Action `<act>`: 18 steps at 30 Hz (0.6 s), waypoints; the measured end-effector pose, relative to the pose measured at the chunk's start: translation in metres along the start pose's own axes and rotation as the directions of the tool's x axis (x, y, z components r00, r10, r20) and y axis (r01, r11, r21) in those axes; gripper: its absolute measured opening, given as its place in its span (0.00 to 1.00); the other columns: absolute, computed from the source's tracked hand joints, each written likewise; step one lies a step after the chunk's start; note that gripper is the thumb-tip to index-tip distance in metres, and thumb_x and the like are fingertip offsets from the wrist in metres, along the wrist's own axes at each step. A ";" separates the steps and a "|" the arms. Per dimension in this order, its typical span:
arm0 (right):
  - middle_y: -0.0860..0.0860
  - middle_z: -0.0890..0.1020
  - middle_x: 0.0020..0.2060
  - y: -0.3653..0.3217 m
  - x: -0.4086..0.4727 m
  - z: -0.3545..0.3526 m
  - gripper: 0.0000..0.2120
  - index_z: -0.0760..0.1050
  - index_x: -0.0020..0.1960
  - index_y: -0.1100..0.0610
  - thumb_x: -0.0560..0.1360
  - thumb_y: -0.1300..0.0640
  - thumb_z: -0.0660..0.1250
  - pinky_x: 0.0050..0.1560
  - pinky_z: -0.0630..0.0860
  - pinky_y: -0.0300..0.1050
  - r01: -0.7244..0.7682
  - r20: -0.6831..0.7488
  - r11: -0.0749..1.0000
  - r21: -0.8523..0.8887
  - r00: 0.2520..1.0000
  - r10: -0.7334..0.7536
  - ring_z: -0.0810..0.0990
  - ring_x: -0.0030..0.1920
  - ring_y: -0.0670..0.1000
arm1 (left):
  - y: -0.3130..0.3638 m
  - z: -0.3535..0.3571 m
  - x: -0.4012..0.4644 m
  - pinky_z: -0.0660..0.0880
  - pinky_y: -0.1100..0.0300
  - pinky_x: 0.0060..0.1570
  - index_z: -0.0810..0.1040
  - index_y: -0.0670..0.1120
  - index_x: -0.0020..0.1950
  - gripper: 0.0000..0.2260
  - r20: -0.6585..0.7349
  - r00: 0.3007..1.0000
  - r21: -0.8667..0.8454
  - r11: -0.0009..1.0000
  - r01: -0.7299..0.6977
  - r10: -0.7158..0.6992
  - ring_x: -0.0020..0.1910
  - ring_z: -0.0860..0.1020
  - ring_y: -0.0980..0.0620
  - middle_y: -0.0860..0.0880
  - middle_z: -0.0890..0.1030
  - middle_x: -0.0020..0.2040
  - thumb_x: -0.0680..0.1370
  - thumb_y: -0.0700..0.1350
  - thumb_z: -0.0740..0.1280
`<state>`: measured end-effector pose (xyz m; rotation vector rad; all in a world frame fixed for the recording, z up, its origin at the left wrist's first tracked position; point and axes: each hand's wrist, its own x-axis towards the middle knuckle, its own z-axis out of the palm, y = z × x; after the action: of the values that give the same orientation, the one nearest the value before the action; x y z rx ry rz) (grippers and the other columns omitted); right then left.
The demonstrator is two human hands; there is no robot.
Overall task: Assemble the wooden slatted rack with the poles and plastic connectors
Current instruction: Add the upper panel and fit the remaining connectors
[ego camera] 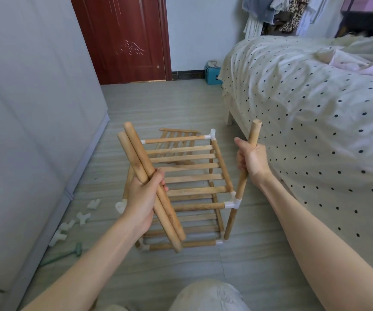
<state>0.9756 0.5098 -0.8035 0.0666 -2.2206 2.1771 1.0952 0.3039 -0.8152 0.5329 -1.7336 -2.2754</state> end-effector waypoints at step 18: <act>0.45 0.79 0.41 -0.022 -0.116 0.063 0.06 0.76 0.51 0.54 0.75 0.56 0.68 0.35 0.71 0.34 0.074 0.682 0.938 -0.338 0.706 0.190 0.76 0.37 0.42 | 0.029 -0.014 -0.021 0.73 0.62 0.43 0.71 0.49 0.49 0.03 0.099 0.977 0.032 0.980 -0.195 0.191 0.40 0.75 0.54 0.49 0.74 0.40 0.80 0.47 0.60</act>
<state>1.0932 0.4477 -0.7890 1.0066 -2.9887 1.9420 1.1190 0.2917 -0.7880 0.2530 -1.7950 -2.1652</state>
